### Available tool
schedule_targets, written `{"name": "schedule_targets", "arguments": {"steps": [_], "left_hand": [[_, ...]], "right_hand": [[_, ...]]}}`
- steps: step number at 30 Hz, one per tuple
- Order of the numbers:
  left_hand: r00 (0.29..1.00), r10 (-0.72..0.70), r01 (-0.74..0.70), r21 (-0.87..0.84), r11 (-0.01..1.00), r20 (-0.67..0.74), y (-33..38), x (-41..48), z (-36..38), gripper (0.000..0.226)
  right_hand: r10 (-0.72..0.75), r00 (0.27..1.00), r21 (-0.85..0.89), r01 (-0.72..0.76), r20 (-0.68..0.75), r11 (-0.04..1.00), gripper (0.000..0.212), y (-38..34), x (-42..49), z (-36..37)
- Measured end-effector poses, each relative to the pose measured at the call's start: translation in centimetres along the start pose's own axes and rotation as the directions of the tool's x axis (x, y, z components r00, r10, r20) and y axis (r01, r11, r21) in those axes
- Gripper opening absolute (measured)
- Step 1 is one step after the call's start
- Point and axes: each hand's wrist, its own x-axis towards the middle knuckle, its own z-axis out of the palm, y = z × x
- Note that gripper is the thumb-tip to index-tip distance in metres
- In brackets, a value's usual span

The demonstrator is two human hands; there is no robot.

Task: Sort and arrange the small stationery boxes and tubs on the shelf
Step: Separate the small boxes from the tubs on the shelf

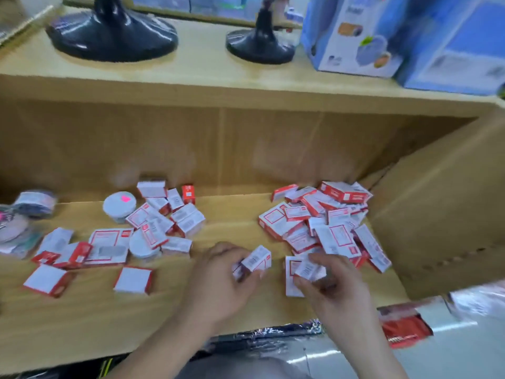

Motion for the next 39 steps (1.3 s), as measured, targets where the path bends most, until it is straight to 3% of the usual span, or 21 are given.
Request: {"name": "schedule_targets", "arguments": {"steps": [2, 7, 11, 14, 16, 19, 22, 26, 32, 36, 39], "left_hand": [[1.000, -0.002, 0.003, 0.061, 0.998, -0.014, 0.5, 1.8, 2.0, 0.029], [0.999, -0.022, 0.020, 0.099, 0.995, 0.027, 1.2, 2.1, 3.8, 0.053], [0.997, -0.006, 0.014, 0.103, 0.995, -0.079, -0.4, -0.9, 1.7, 0.049], [0.983, -0.008, 0.029, 0.111, 0.993, -0.184, -1.2, -3.4, -0.3, 0.042], [0.970, -0.021, 0.048, 0.107, 0.993, -0.242, -1.6, -4.9, -1.2, 0.038], [0.954, -0.058, 0.084, 0.075, 0.994, -0.294, -2.4, -7.1, -2.3, 0.028], [0.939, -0.050, 0.084, 0.085, 0.993, -0.340, -4.1, -9.1, -4.4, 0.027], [0.880, -0.146, 0.223, 0.120, 0.967, -0.452, -7.3, -9.9, -9.6, 0.034], [0.945, -0.185, 0.256, 0.256, 0.932, -0.271, -9.3, -7.6, -10.4, 0.068], [0.931, -0.277, 0.328, 0.208, 0.922, -0.238, -10.4, -6.8, -11.2, 0.069], [0.917, -0.334, 0.364, 0.111, 0.925, -0.218, -10.8, -6.9, -11.6, 0.065]], "right_hand": [[0.003, 1.000, -0.009, -0.003, -0.029, 1.000, 0.035, 1.1, 0.0, -0.8], [-0.148, 0.989, -0.124, 0.145, -0.018, 0.982, 0.036, 1.8, 3.3, -1.1], [-0.138, 0.989, -0.338, 0.150, 0.059, 0.929, 0.039, 2.2, 5.2, -0.7], [-0.205, 0.978, -0.420, 0.199, 0.030, 0.885, 0.040, 0.6, 4.4, -0.3], [-0.276, 0.961, -0.384, 0.266, 0.032, 0.884, 0.034, -1.0, 3.7, 0.5], [-0.337, 0.923, -0.172, 0.368, 0.184, 0.914, 0.022, -2.7, 2.8, 3.4], [-0.329, 0.878, -0.052, 0.368, 0.347, 0.928, 0.030, -3.6, 1.6, 7.1], [-0.304, 0.843, -0.090, 0.379, 0.443, 0.921, 0.041, -4.7, 0.9, 11.3], [-0.283, 0.835, -0.301, 0.454, 0.471, 0.839, 0.062, -6.7, 1.9, 16.4], [-0.340, 0.858, -0.385, 0.484, 0.385, 0.786, 0.046, -6.5, 2.3, 17.4], [-0.390, 0.860, -0.302, 0.486, 0.329, 0.820, 0.035, -6.2, 2.0, 17.0]]}}
